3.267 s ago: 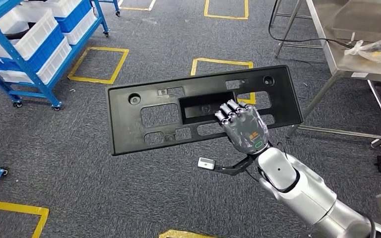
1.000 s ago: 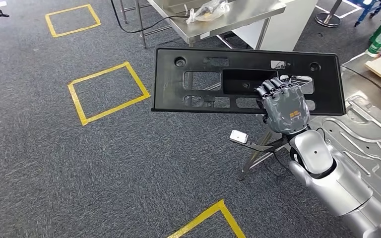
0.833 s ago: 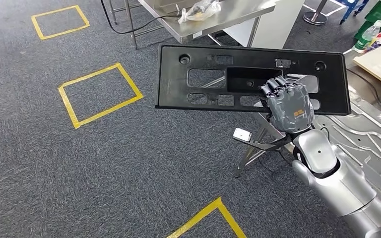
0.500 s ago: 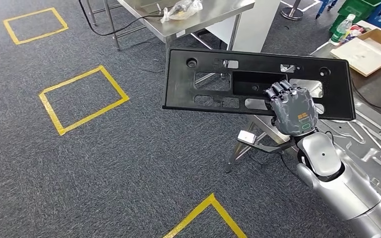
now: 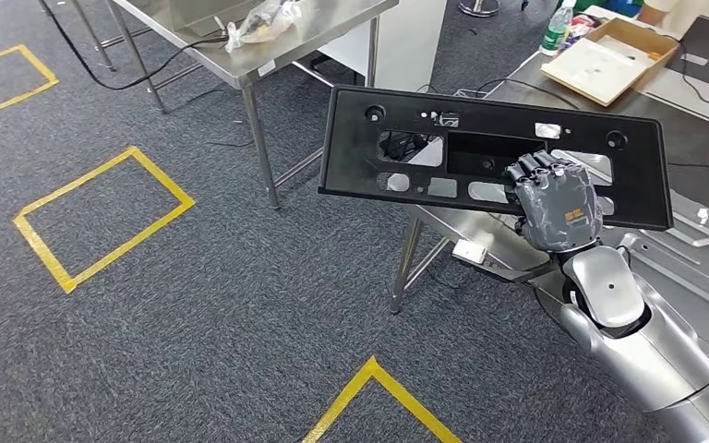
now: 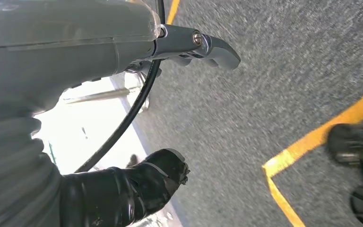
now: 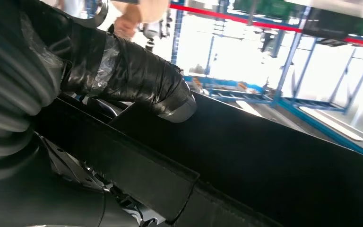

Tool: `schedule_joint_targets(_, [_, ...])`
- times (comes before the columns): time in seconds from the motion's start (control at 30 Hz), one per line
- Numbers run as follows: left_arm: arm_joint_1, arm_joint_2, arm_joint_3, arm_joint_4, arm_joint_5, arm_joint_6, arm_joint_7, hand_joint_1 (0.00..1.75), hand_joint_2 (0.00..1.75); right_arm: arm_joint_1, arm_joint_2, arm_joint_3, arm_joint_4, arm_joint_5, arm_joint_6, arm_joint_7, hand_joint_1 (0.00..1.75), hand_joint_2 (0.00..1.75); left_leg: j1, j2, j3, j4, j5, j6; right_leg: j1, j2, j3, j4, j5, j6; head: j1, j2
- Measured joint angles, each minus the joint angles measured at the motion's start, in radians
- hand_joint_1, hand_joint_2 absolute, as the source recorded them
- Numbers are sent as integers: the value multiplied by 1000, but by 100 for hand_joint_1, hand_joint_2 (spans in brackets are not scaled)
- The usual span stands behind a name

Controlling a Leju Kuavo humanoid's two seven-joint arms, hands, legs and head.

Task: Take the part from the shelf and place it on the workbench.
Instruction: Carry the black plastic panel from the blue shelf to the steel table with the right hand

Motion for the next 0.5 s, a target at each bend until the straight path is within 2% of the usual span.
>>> schedule_joint_targets(0.07, [0,2,0,0,0,1,2,0,175,2,0,-8,1,-2,0,0,175,175,2,-32,50,-114,46,7,1,20,-5,7,-3,7,0,0])
schedule_joint_targets(0.1, [-1,2,0,0,0,2,3,0,175,3,0,-12,2,-2,1,0,175,175,1,-42,62,-141,51,10,0,29,-8,9,-3,12,0,0])
schedule_joint_targets(0.17, [-4,2,0,0,1,3,4,0,175,10,-1,-18,3,-3,2,0,175,175,-1,-29,66,-151,51,16,-2,46,-12,7,0,26,0,0])
schedule_joint_targets(0.2, [-6,2,0,0,1,4,4,0,175,15,-2,-21,3,-3,4,0,175,175,-1,-19,68,-157,55,22,-4,43,-13,9,-1,32,0,0])
schedule_joint_targets(0.27, [-6,1,0,0,2,4,4,0,175,21,-7,-32,3,-5,10,0,175,175,3,1,74,-172,63,34,-3,4,-34,51,-31,40,1,0])
schedule_joint_targets(0.33, [-2,0,0,0,2,4,5,0,175,25,-9,-42,4,-7,14,0,175,175,3,21,76,-177,65,38,-5,-44,-86,162,-92,49,2,0])
schedule_joint_targets(0.37, [-1,0,0,0,2,4,5,0,175,27,-8,-43,6,-8,15,0,175,175,3,30,76,-177,63,38,-9,-52,-115,221,-116,53,2,0])
schedule_joint_targets(0.4, [0,0,0,0,2,4,5,0,175,31,-8,-44,7,-9,16,1,175,175,2,41,76,-176,61,38,-11,-56,-133,258,-124,57,2,0])
schedule_joint_targets(0.43, [0,0,0,0,2,4,5,0,175,34,-8,-44,9,-11,17,1,175,175,2,51,76,-174,59,37,-14,-59,-134,261,-115,60,2,0])
schedule_joint_targets(0.47, [0,0,0,0,2,4,5,0,175,36,-8,-45,10,-12,17,1,175,175,2,61,78,-172,56,35,-15,-65,-114,223,-87,62,2,0])
schedule_joint_targets(0.5, [-1,0,0,0,2,4,5,0,175,37,-8,-47,11,-13,17,1,175,175,2,71,80,-169,52,32,-15,-77,-78,154,-51,62,2,0])
